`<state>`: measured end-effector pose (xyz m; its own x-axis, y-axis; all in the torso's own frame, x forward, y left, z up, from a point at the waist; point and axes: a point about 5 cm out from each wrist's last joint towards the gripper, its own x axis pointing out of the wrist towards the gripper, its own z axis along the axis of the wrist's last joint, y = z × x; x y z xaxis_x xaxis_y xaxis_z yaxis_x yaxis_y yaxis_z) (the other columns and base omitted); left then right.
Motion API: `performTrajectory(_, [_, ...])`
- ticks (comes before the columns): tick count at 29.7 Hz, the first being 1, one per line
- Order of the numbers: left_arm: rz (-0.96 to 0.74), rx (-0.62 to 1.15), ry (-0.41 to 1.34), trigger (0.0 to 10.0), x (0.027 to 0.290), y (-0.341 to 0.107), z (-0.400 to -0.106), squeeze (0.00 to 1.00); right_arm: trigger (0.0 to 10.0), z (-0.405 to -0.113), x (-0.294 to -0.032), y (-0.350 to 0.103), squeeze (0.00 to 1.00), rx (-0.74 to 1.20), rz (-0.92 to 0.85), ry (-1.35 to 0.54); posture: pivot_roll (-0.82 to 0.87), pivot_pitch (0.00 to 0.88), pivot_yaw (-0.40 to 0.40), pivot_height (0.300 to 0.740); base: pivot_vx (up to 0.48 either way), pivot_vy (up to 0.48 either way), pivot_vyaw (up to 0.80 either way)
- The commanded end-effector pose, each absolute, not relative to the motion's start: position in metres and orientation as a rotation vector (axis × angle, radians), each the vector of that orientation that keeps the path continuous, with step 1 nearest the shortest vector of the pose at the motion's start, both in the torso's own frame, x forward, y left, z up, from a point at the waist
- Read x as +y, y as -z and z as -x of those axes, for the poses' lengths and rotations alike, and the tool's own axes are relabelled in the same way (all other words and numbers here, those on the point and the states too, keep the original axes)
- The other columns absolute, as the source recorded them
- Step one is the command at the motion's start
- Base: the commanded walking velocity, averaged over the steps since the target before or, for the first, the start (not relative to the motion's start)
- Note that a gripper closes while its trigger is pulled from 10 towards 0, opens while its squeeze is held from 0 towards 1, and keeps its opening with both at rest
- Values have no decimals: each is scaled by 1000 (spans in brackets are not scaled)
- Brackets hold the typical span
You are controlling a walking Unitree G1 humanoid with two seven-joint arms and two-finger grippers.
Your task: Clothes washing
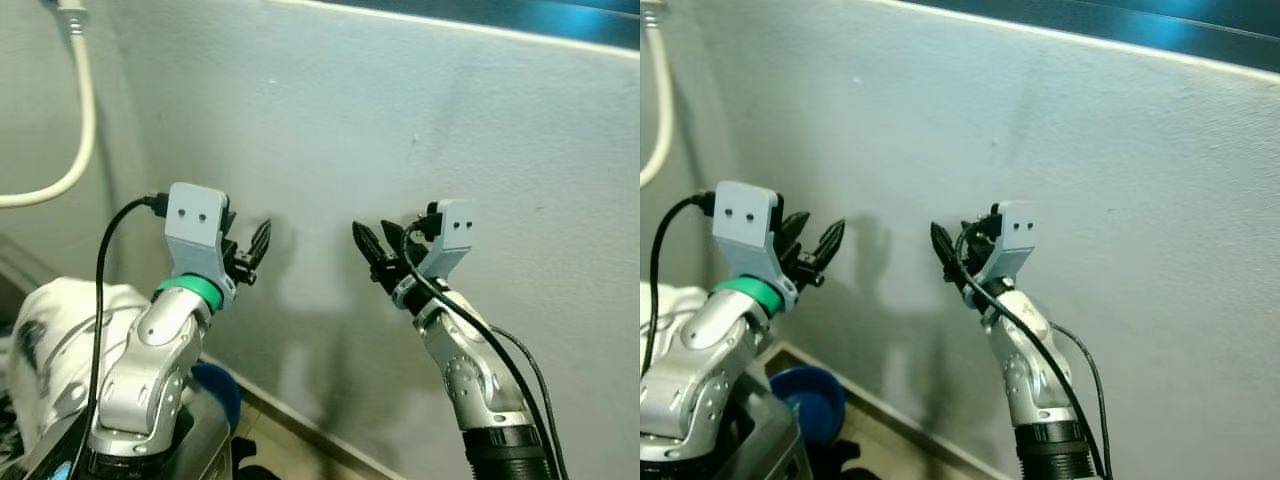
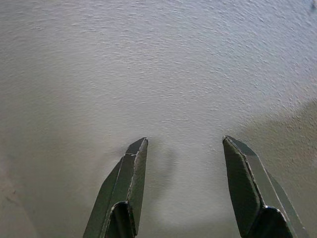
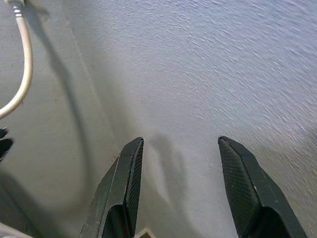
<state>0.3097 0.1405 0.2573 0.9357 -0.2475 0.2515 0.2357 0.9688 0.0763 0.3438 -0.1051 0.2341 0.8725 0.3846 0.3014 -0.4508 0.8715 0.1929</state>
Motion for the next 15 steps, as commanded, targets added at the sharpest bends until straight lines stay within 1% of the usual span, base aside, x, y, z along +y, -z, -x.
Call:
performTrajectory(1, [-45, -261, 272, 10000, 136, -257, -309, 0, 10000, -343, -113, -231, 0, -249, -261, -414, 15, 0, -12, 740, 0, 0, -800])
performTrajectory(15, [-34, -261, 269, 10000, 136, -255, -310, 0, 10000, -340, -115, -231, 0, -254, -264, -405, 8, 0, -21, 740, 0, 0, -800])
